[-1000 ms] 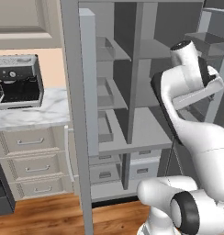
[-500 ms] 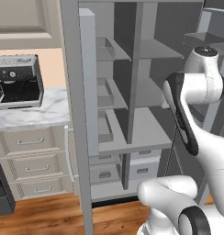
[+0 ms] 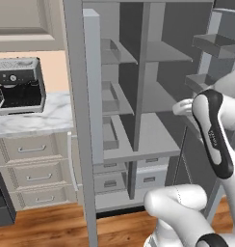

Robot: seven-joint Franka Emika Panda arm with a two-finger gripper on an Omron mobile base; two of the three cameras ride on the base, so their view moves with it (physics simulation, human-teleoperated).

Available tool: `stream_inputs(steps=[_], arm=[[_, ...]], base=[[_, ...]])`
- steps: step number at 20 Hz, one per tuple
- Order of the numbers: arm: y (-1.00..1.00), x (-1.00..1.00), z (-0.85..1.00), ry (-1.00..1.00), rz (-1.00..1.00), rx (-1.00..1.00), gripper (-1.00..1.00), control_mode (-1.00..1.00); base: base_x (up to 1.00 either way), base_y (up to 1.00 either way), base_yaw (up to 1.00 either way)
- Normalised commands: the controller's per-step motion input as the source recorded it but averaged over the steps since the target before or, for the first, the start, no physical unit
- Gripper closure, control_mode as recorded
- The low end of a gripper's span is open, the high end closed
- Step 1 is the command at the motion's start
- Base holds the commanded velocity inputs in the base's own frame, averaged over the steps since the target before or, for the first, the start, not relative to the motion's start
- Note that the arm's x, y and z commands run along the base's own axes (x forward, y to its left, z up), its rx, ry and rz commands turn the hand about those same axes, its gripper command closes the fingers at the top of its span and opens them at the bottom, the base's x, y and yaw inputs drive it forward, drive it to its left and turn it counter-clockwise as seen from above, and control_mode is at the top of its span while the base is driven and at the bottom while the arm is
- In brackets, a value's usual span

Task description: There is a bowl on the dining counter. Grab a lemon wedge from the fridge and place it in the bowl. Then get the liquor bottle and glass cup from the cabinet and place them next to the bowl.

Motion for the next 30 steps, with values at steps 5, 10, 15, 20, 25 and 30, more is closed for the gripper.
stream_inputs(steps=[5,10,15,20,25,30], arm=[[0.01,0.12,-0.05,-0.17,0.05,0.14,-1.0,-1.0],[0.0,0.04,0.0,-0.02,0.0,0.02,-1.0,-1.0],[0.0,0.03,0.0,-0.13,0.0,0.0,-1.0,-1.0],[0.0,0.0,0.18,-0.26,-0.06,0.0,-1.0,-1.0],[0.0,0.0,0.29,-0.09,-0.09,-0.02,-1.0,-1.0],[0.01,0.13,0.08,-0.01,-0.09,0.0,-1.0,-1.0]], base=[[0.0,0.0,0.0],[0.0,0.0,0.0],[0.0,0.0,0.0],[0.0,0.0,0.0],[0.0,0.0,0.0],[0.0,0.0,0.0]])
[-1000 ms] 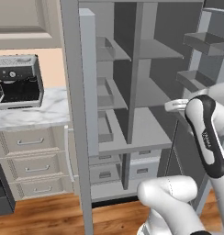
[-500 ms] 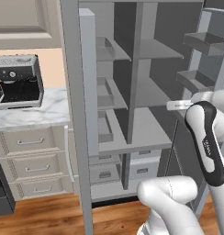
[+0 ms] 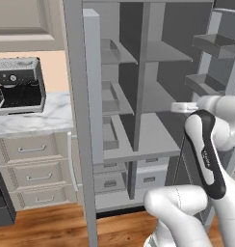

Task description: There is a bowl on the dining counter. Grab a lemon wedge from the fridge and place it in the bowl. Then get the liquor bottle and glass cup from the cabinet and place them next to the bowl.

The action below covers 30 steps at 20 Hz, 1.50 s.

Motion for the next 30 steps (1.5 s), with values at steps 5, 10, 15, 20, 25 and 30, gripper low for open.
stream_inputs(steps=[5,10,15,20,25,30], arm=[[0.0,0.0,0.0,0.0,0.0,0.0,-1.0,1.0],[0.0,0.0,0.0,0.0,0.0,0.0,-1.0,1.0],[0.0,0.0,0.0,0.0,0.0,0.0,-1.0,1.0],[0.0,0.0,0.0,0.0,0.0,0.0,-1.0,1.0],[0.0,0.0,0.0,0.0,0.0,0.0,-1.0,1.0],[0.0,0.0,0.0,0.0,0.0,0.0,-1.0,1.0]], base=[[0.45,0.02,-0.01],[0.56,0.0,-0.01],[0.7,0.0,-0.01],[0.7,-0.05,-0.01],[0.68,-0.08,0.0],[0.68,-0.09,-0.01]])
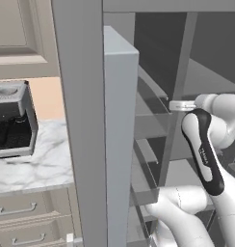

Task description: There is a bowl on the dining counter. Grab a lemon wedge from the fridge and place it in the bowl. Then get the liquor bottle and glass cup from the cabinet and place them next to the bowl.

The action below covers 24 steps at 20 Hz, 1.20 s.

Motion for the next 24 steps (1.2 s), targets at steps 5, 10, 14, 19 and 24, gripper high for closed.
stream_inputs(steps=[5,10,14,19,24], arm=[[0.0,0.0,0.0,0.0,0.0,0.0,-1.0,1.0],[0.06,0.12,0.03,-0.03,0.0,0.0,-1.0,-1.0],[0.47,0.0,0.17,0.04,0.0,0.01,-1.0,-1.0],[0.72,-0.05,0.2,0.08,0.0,0.0,-1.0,-1.0],[0.81,-0.06,0.22,0.03,0.0,0.0,-1.0,-1.0]], base=[[0.92,-0.02,0.0],[0.3,0.0,0.0],[0.0,0.0,0.0],[0.0,0.0,0.0],[0.0,0.0,0.0]])
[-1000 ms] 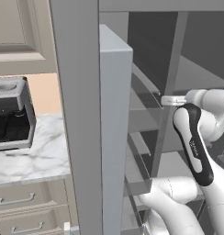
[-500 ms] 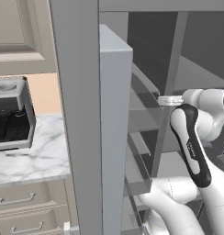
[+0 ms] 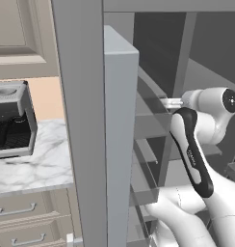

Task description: There is a bowl on the dining counter. Grab a lemon wedge from the fridge and place it in the bowl. Then get the liquor bottle and glass cup from the cabinet and place them next to the bowl.

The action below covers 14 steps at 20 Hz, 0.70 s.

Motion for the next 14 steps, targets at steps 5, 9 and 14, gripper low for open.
stream_inputs(steps=[5,9,14], arm=[[0.88,-0.02,0.1,0.0,0.0,0.0,-1.0,-1.0],[0.47,-0.63,0.0,-0.09,0.0,0.0,-1.0,-1.0],[0.0,-1.0,0.13,-0.23,-0.05,0.0,-1.0,-1.0]], base=[[0.0,0.0,0.0],[0.0,0.0,0.0],[0.0,0.0,0.0]])
